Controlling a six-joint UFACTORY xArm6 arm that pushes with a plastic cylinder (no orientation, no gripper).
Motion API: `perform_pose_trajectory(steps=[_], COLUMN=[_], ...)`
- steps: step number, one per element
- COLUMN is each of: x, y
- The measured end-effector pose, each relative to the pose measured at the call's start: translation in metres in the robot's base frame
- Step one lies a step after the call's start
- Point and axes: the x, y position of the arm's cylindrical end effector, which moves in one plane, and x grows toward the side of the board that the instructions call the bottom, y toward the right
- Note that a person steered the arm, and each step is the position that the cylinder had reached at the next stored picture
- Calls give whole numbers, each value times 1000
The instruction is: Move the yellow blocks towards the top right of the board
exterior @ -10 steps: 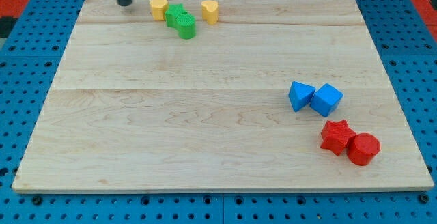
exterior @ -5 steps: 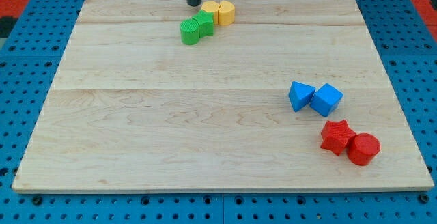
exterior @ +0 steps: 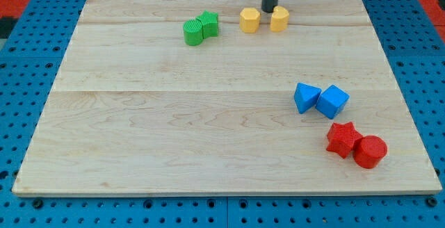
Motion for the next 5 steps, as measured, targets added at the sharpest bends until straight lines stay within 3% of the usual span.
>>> perform_pose_trajectory(steps=[2,3,4,5], x=[25,-11,-27,-12], y=[28,16,-48,-112])
